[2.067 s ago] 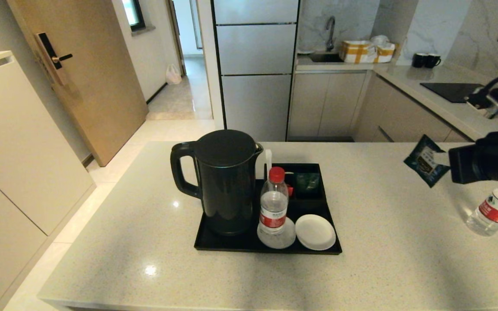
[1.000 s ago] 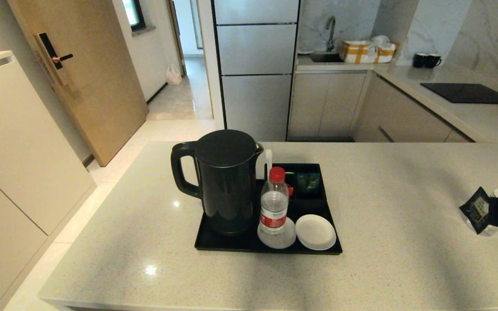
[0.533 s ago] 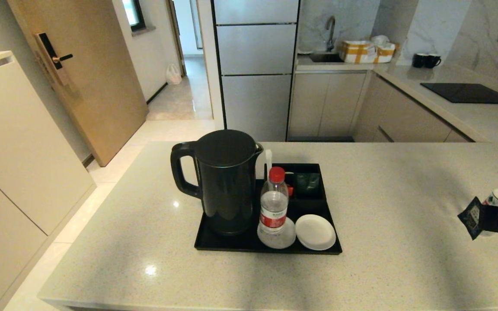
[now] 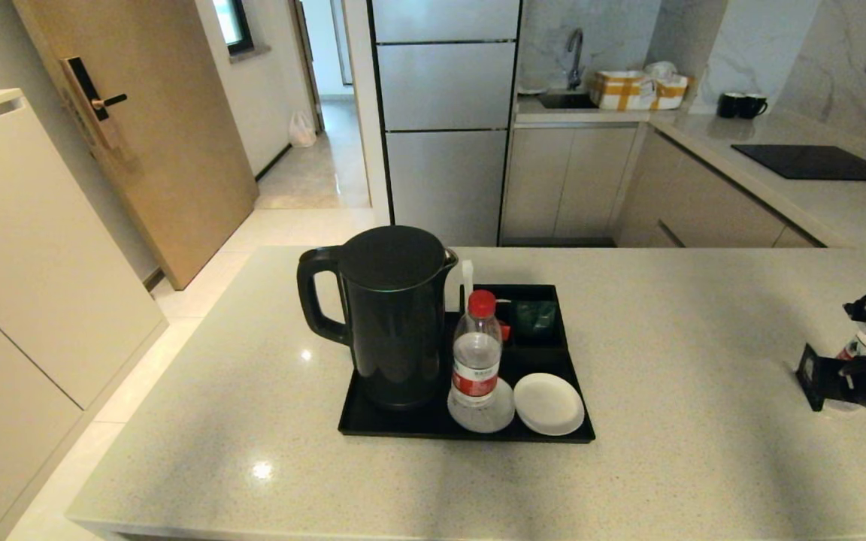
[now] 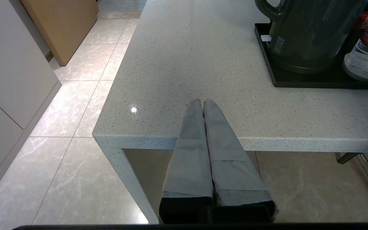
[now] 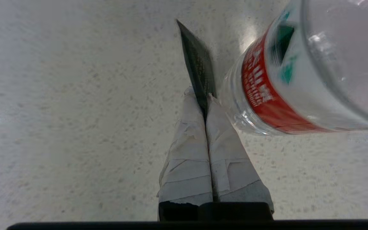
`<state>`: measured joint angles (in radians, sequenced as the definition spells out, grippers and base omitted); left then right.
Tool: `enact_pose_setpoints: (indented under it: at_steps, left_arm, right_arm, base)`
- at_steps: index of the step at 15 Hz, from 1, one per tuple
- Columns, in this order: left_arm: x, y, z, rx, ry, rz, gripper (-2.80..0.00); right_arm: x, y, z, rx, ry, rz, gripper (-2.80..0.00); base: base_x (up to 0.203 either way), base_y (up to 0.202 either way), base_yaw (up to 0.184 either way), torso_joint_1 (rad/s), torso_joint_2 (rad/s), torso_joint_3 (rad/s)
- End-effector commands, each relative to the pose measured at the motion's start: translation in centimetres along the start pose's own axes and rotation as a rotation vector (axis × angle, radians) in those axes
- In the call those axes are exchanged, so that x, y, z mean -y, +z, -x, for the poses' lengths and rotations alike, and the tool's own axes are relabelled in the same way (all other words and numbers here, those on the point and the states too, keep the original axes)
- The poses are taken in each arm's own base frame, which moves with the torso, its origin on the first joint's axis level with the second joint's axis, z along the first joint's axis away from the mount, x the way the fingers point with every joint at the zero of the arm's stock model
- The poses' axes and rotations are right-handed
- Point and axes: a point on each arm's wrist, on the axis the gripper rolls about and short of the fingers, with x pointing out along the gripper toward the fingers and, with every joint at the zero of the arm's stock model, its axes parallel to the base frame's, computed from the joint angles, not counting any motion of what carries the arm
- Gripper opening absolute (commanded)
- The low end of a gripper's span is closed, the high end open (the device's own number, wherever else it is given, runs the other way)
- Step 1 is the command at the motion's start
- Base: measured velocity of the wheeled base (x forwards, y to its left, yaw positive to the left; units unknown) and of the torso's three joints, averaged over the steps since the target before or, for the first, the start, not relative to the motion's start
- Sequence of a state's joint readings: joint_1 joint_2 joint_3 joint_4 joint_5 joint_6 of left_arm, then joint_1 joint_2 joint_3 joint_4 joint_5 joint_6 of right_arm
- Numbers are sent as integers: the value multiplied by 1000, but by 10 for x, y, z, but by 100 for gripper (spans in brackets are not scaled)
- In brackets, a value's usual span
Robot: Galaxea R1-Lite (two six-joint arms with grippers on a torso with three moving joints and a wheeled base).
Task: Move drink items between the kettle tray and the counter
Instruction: Place it on the right
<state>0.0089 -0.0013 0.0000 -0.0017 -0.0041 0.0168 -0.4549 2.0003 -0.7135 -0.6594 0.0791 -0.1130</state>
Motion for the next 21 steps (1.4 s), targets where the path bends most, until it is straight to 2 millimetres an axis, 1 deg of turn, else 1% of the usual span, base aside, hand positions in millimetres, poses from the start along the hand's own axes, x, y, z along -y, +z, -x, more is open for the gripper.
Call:
enact_pose_setpoints:
  at_steps: [1, 6, 7, 10, 13, 16, 18, 21]
  left_arm:
    - [0, 0, 0, -3, 0, 0, -280]
    - [0, 0, 0, -3, 0, 0, -280]
    - [0, 0, 0, -3, 1, -1, -280]
    - [0, 0, 0, -3, 0, 0, -280]
    - [0, 0, 0, -3, 0, 0, -280]
    - [0, 0, 0, -3, 0, -1, -280]
    - [0, 0, 0, -3, 0, -2, -280]
    - [0, 0, 0, -3, 0, 0, -280]
  right_arm:
    - [0, -5, -9, -20, 2, -2, -280]
    - [1, -1, -5, -8, -1, 0, -280]
    - [1, 1, -3, -1, -1, -12, -280]
    - [-2, 13, 15, 37, 4, -20, -280]
    - [-2, 23, 23, 34, 8, -50, -280]
    - [0, 20, 22, 8, 26, -64, -280]
    - [0, 19, 19, 2, 37, -110, -280]
    - [3, 18, 19, -2, 40, -118, -280]
  base:
    - [0, 0, 0, 0, 0, 0]
    - [0, 0, 0, 0, 0, 0]
    - [0, 0, 0, 0, 0, 0]
    - [0, 0, 0, 0, 0, 0]
    - [0, 0, 0, 0, 0, 0]
    - [0, 0, 0, 0, 0, 0]
    - [0, 0, 0, 0, 0, 0]
    - [0, 0, 0, 0, 0, 0]
